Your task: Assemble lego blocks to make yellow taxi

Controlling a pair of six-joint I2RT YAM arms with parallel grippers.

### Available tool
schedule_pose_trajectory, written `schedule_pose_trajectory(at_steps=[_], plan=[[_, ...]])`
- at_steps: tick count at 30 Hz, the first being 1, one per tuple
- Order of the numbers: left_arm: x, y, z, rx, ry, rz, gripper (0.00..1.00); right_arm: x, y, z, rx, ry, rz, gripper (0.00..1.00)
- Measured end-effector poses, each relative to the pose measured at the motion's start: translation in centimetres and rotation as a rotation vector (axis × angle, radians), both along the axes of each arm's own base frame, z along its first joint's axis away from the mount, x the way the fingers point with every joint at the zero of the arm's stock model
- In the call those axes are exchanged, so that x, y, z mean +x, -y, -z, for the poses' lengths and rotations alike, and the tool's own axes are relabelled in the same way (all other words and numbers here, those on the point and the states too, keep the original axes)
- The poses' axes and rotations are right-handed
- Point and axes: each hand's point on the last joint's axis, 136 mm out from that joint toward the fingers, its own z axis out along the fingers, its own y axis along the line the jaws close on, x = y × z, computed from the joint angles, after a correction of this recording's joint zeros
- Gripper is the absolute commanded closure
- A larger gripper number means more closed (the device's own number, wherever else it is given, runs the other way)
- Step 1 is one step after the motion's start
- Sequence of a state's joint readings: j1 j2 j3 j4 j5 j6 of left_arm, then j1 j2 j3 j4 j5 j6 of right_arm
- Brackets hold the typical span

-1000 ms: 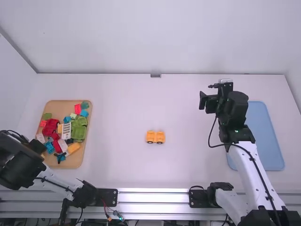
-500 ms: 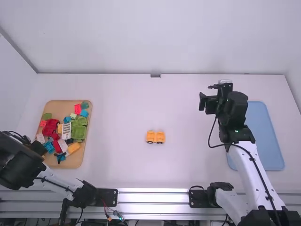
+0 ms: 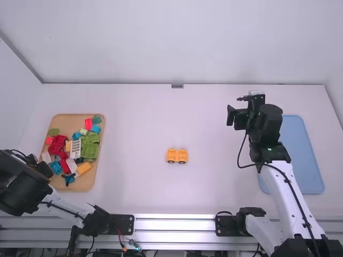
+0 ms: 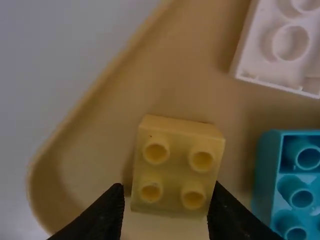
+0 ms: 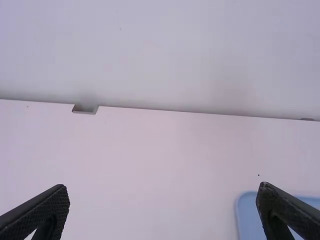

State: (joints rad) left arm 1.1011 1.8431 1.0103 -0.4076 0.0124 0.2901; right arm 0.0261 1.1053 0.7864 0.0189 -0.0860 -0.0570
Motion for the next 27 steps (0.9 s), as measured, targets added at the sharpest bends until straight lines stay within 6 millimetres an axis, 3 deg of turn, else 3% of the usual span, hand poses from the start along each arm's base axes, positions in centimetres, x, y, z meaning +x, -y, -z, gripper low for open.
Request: schedule_pose_trajectory(at_steps=[19, 23, 24, 27], plan=[[-0.6, 0.3, -0.4, -0.029, -0.031, -0.036, 0.87, 0.0, 0.0, 0.0, -0.001, 0.0, -0.001, 0.01], [-0.2, -0.2, -1.9, -0.034, -0.032, -0.055, 0.9, 0.0, 0.0, 0.0, 0.001, 0.0, 0.0, 0.01], [0.1, -0.8, -3.0, -0.021, -0.021, -0.065, 0.95, 0.0, 0.0, 0.0, -0.001, 0.001, -0.001, 0.02], [1.0, -1.5, -5.5, 0.027, 0.033, -0.071, 0.96, 0.0, 0.0, 0.0, -0.001, 0.001, -0.002, 0.01]])
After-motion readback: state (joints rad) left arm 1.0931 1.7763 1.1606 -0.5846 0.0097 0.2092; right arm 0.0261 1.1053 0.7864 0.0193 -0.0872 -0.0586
